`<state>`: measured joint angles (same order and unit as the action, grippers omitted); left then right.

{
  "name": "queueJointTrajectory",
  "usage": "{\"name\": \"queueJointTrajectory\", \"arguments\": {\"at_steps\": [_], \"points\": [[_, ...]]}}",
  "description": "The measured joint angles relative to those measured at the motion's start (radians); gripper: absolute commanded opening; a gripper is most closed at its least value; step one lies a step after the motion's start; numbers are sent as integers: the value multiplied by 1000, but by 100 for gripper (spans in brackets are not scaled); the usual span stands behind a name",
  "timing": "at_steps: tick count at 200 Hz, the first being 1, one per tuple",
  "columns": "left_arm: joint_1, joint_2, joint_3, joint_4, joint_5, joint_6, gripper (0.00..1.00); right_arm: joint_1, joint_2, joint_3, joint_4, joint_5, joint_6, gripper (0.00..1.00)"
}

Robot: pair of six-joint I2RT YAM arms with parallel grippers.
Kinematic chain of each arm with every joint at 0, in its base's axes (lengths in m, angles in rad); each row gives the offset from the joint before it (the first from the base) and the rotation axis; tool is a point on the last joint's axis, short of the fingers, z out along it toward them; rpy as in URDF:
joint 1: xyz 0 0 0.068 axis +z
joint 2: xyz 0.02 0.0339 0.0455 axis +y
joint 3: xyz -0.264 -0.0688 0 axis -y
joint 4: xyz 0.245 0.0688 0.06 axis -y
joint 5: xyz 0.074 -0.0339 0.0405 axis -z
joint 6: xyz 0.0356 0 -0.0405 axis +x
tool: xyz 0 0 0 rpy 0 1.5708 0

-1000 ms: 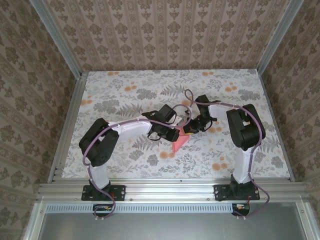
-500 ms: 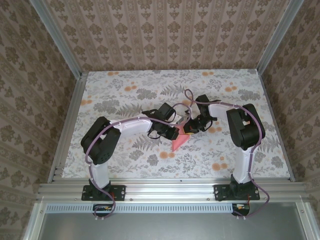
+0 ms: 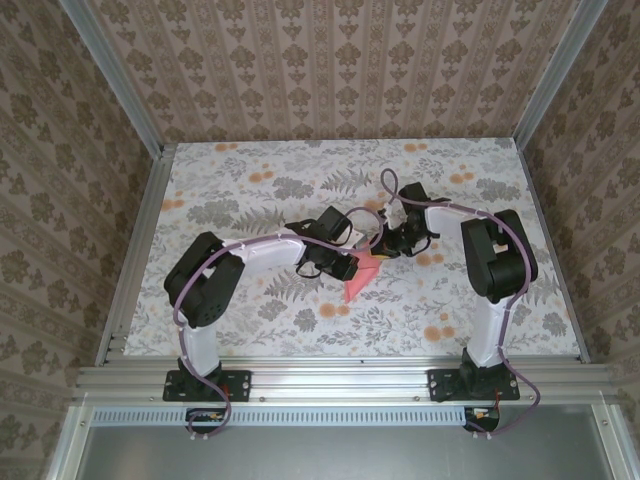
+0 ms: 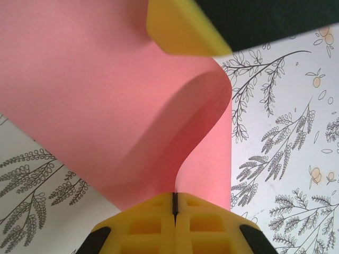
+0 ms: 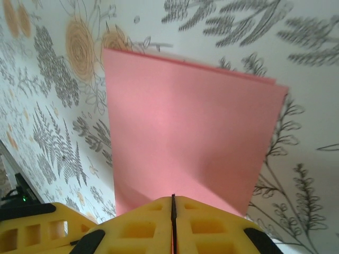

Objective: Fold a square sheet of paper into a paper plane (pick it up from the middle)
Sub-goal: Third fold the triangle at the center of the table.

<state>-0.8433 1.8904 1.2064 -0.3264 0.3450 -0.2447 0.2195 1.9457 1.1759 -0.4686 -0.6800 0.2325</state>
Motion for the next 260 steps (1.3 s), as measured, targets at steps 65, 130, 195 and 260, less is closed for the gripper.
{"name": "queueJointTrajectory", "arguments": {"at_steps": [65,130,195,260], "points": [[3,0,-6,6,0,0,0,-4,16,5,-3,21,2,10],[30,0,-6,7,24,7,0,-4,53,57,-90,82,-82,8],[34,26,-4,3,45,35,1,-4,66,82,-135,89,-133,8],[40,46,39,-23,71,74,1,-4,83,110,-169,87,-163,8]]}}
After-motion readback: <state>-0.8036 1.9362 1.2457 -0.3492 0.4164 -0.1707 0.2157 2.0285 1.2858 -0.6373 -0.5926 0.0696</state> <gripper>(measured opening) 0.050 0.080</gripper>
